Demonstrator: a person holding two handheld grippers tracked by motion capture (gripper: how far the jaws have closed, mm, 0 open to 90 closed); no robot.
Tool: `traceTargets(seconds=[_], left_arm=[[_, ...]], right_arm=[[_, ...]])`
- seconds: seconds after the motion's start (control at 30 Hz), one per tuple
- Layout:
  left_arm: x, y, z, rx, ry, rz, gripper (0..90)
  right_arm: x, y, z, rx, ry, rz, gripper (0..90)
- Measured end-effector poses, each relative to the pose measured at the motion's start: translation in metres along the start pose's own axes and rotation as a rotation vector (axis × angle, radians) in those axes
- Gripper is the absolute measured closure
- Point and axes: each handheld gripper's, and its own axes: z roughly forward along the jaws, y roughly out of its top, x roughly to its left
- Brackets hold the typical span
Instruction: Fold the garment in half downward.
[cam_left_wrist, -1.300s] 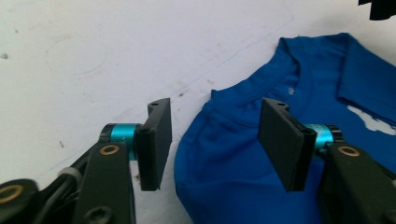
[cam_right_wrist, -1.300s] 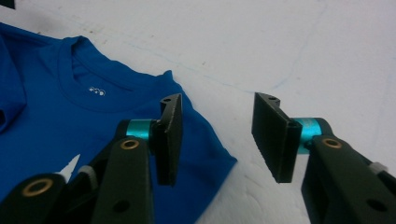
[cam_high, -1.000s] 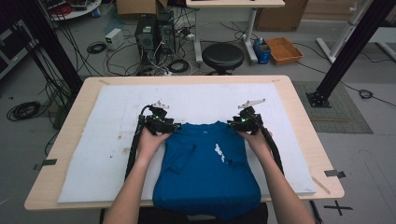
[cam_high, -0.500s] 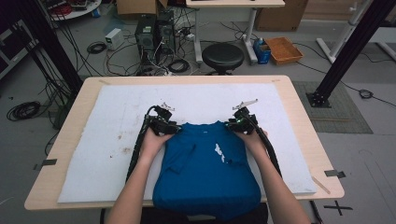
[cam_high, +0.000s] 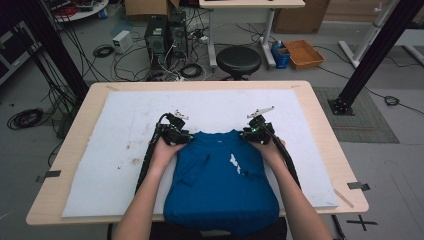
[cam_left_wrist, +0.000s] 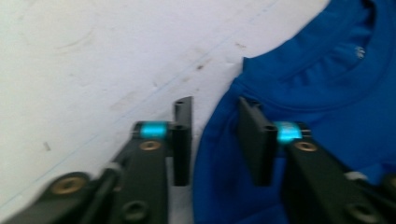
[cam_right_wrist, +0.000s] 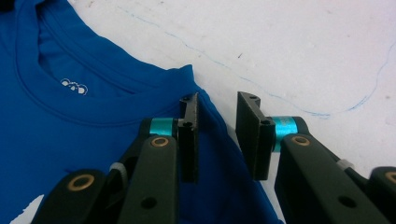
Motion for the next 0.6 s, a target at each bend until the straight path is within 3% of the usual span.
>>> traceTargets(seconds=[0.17,0.3,0.43,0.5,0.6], left_arm=[[-0.003,0.001,0.001,0.003,-0.011,0.036,83.2],[-0.004,0.002,0.001,-0.011,-0.001,0.059,86.6],[0.003,0.003,0.002,-0.051,-0.008,0.051,86.9],[0.008,0.006,0.002,-0.049,-0.004,0.038,87.0],[0.014,0.014,-0.001,-0.094,-0.004,0.017,87.0]], right_arm=[[0.002,0.000,-0.001,0.004,0.004,-0.017,87.4],[0.001,0.001,-0.002,-0.013,0.006,-0.014,88.5],[-0.004,0.005,-0.003,-0.034,0.011,0.009,88.9],[-0.008,0.010,-0.005,-0.056,0.016,0.018,89.1],[-0.014,0.017,-0.007,-0.089,0.022,0.036,89.2]])
